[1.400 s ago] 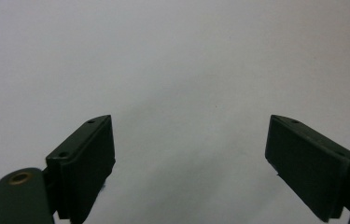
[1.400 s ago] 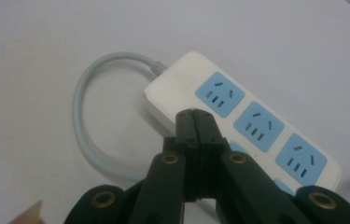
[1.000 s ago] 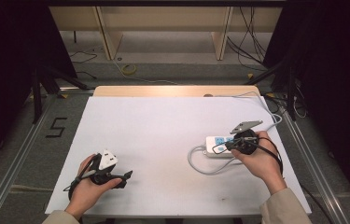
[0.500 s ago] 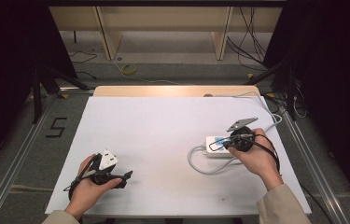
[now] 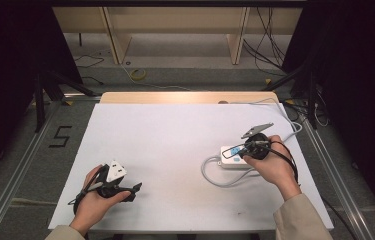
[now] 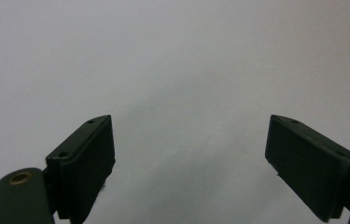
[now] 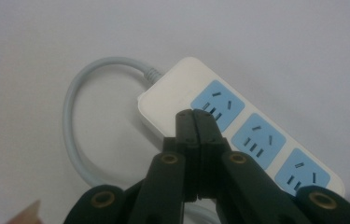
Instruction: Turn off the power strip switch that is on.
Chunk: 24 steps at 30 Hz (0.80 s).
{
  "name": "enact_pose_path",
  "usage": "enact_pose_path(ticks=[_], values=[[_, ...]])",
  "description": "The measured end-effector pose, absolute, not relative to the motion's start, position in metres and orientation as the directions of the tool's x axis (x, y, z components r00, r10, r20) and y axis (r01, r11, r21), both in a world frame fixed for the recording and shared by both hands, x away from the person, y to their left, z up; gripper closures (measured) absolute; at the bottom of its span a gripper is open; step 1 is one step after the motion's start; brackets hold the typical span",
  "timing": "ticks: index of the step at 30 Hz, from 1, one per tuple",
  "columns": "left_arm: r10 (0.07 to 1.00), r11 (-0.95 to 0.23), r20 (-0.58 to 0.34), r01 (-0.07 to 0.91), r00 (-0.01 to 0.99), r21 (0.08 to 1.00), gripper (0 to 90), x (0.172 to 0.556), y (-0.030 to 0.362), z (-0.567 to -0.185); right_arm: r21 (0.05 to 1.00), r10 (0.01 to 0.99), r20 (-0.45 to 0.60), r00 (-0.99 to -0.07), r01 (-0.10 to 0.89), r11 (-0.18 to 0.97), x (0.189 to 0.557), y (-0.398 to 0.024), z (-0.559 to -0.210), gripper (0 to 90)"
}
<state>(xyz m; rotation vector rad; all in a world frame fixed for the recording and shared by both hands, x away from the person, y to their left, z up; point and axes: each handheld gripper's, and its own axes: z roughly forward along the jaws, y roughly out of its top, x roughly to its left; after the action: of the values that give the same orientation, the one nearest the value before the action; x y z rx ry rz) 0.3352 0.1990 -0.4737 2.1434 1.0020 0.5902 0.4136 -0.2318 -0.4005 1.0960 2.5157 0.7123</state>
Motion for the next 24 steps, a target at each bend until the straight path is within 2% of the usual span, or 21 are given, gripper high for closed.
enact_pose_path(ticks=[24], values=[[0.792, -0.471, 0.117, 0.478, 0.599, 0.741, 15.5, 0.335, 0.199, -0.473, 0.494, 0.748, -0.06, -0.661, 0.631, 0.598, 0.424, -0.225, -0.403, 90.0]])
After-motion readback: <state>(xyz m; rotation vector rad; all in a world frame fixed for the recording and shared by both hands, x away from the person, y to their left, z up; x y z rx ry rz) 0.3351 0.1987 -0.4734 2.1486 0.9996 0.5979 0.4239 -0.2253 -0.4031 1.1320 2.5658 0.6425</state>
